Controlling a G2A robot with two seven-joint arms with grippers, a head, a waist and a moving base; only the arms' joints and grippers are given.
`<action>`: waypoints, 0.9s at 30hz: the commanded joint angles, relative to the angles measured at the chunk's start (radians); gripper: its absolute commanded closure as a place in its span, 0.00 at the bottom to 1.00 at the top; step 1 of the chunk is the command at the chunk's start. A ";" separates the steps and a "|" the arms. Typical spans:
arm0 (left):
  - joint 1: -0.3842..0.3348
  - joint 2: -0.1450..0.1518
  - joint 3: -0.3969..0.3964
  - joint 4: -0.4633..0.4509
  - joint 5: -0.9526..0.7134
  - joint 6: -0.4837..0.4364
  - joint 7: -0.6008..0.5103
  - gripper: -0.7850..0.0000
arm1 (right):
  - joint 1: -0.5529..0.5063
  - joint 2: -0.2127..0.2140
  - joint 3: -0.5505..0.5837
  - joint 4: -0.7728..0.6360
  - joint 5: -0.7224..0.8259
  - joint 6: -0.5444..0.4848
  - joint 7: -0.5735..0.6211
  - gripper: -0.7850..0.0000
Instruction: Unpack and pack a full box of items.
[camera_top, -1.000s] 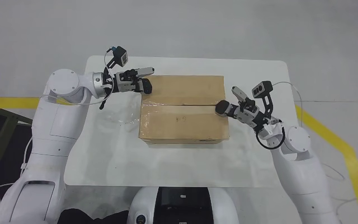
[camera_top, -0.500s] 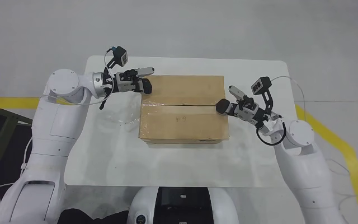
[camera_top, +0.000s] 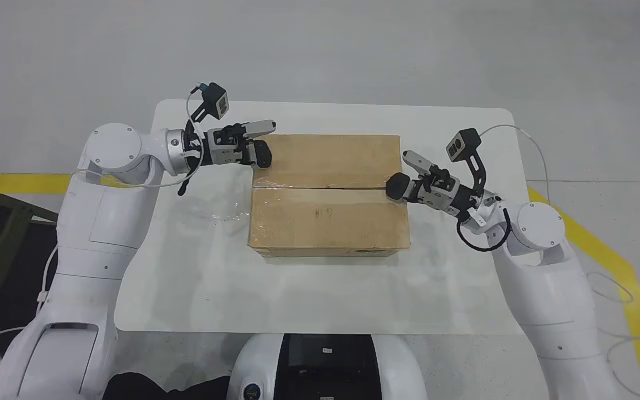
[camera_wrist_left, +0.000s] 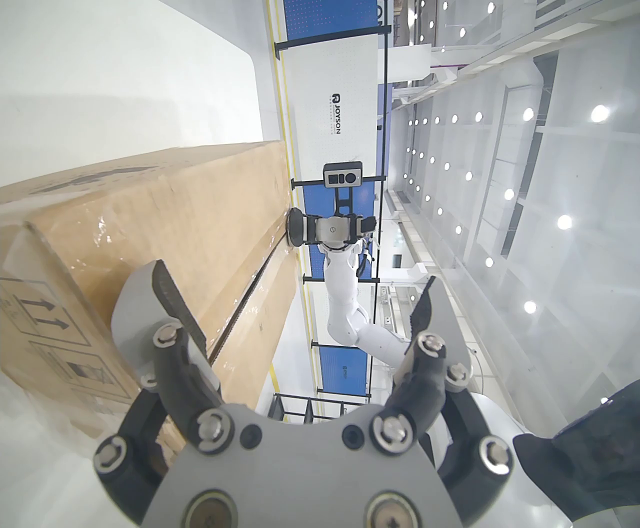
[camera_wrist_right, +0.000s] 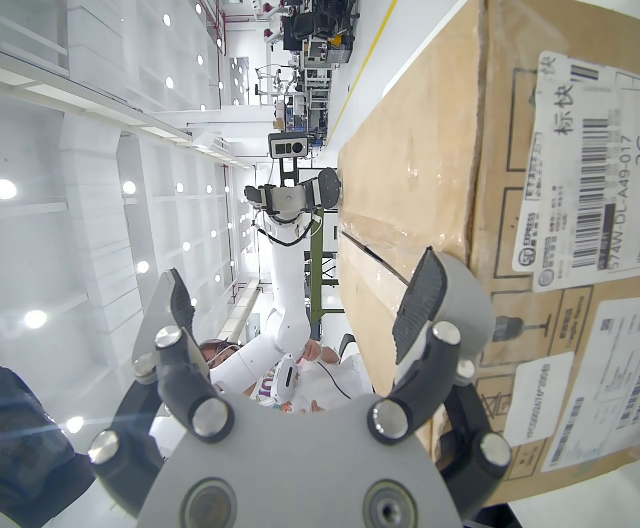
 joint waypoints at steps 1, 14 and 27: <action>0.000 0.000 0.000 0.000 0.000 0.000 0.000 0.00 | 0.000 0.000 0.000 0.000 0.000 0.000 0.000 0.00; 0.130 0.022 -0.111 -0.126 -0.052 -0.031 0.160 0.00 | 0.000 0.000 0.000 0.000 0.000 0.000 0.000 0.00; 0.428 0.073 -0.390 -0.303 -0.005 -0.030 0.294 0.00 | 0.000 0.000 0.000 0.000 0.000 0.000 0.000 0.00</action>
